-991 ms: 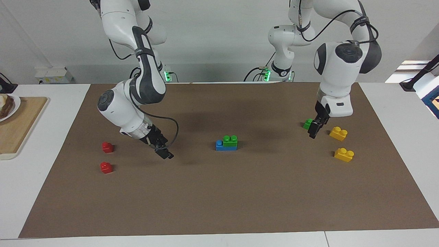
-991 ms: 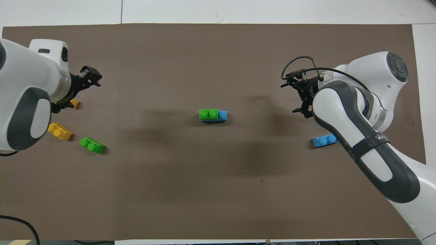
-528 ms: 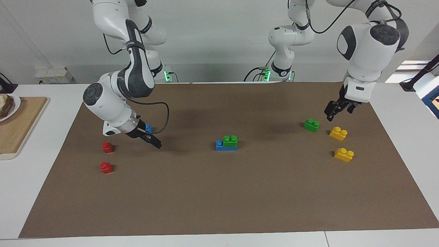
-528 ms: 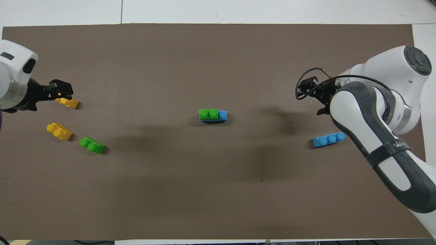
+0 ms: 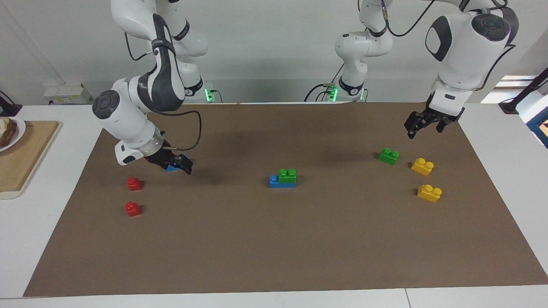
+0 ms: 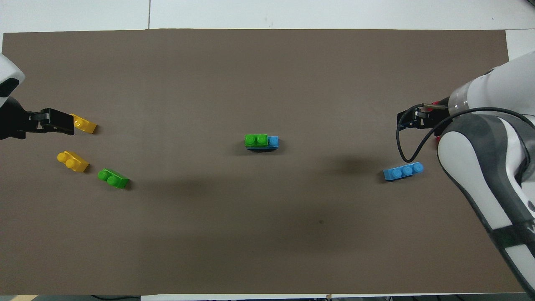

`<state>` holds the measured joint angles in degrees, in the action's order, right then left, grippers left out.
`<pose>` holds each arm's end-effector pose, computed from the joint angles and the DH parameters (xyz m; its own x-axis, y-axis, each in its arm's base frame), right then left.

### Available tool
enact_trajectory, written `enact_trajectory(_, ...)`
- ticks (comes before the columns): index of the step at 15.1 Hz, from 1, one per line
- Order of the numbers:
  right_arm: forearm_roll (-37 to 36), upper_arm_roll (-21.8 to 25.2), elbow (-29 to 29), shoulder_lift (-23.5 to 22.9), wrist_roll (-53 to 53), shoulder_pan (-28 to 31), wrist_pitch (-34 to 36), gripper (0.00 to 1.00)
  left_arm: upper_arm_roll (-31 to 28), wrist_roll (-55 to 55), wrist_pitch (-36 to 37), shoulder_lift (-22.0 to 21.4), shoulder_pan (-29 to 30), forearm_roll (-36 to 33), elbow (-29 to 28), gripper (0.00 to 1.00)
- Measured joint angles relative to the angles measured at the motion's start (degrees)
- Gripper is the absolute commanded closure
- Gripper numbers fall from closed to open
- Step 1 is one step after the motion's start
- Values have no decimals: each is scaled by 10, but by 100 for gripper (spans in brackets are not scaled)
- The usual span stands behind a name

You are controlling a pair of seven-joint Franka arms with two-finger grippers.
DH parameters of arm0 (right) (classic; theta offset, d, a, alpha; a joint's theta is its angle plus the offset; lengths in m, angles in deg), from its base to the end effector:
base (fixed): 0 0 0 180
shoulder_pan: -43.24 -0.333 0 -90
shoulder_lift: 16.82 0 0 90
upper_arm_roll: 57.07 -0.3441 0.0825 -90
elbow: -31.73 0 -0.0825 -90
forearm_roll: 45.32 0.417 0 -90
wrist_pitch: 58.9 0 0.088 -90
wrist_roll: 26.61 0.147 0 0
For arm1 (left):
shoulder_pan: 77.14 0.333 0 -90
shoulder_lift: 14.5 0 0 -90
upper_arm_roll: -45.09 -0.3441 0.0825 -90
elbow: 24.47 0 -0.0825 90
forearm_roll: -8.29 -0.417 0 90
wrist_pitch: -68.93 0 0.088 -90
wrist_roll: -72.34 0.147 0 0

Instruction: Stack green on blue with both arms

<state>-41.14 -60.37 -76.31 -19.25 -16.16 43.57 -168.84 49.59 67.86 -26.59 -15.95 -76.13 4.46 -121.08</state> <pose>0.6021 0.0388 0.4573 0.9878 -0.1544 -0.0228 -0.1556 -0.9855 -0.0677 0.5849 -0.0269 0.5776 0.9999 0.0107 0.0113 0.0114 -0.9976 -0.0678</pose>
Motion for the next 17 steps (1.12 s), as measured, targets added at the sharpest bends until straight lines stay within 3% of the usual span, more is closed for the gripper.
enact_trajectory(4,-1,-2,9,78,-11,0,73,0,0,4,12,-9,0,2,4,0)
enact_trajectory(6,-2,-2,38,94,-32,0,112,0,0,4,14,-12,0,2,4,0)
enact_trajectory(10,-10,3,104,71,-51,6,147,0,-1,4,19,-13,0,18,4,0)
enact_trajectory(17,-24,2,122,48,-53,7,155,0,-5,-24,19,-13,8,48,4,0)
